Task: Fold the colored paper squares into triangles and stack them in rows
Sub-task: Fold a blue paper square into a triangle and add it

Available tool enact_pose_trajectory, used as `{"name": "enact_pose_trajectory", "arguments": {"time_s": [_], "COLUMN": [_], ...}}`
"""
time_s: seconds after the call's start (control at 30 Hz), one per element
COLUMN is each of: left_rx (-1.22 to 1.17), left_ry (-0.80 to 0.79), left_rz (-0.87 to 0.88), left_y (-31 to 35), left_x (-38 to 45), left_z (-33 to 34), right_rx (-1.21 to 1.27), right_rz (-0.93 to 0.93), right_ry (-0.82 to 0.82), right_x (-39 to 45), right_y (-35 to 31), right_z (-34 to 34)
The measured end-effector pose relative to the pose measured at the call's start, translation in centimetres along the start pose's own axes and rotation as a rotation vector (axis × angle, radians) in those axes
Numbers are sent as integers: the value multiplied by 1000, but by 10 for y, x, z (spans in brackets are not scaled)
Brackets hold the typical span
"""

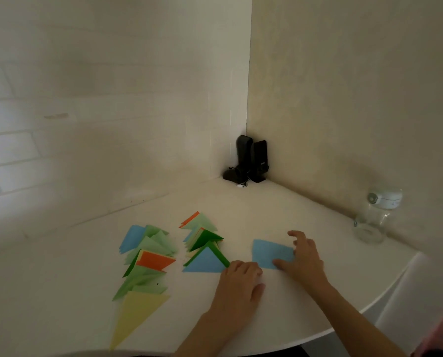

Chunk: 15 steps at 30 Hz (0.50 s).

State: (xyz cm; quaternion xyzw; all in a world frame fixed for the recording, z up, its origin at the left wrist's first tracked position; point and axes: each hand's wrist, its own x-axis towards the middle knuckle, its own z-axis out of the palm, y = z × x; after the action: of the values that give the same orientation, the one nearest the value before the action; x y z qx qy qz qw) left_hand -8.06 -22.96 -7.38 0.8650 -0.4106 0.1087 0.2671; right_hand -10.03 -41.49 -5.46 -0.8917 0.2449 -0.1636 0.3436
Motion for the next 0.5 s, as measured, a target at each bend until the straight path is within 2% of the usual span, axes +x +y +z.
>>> {"name": "enact_pose_trajectory", "arguments": {"time_s": [0.17,0.23,0.4,0.5], "left_rx": [-111,-124,-132,-146], "left_ry": [7,8,47,59], "left_rz": [4,11,39,36], "left_y": [-3,-3,-5,-6], "left_x": [-1,-2,-2,-3], "left_z": [-3,-3,-3,-3], "right_rx": [107,50,-136,-166], "right_rz": [-109,-107,-140,-172], "right_ry": [-4,-16,-163,-212], "right_x": [1,5,6,6], "right_y": [-2,1,-1,-5], "right_z": [2,5,8,6]}}
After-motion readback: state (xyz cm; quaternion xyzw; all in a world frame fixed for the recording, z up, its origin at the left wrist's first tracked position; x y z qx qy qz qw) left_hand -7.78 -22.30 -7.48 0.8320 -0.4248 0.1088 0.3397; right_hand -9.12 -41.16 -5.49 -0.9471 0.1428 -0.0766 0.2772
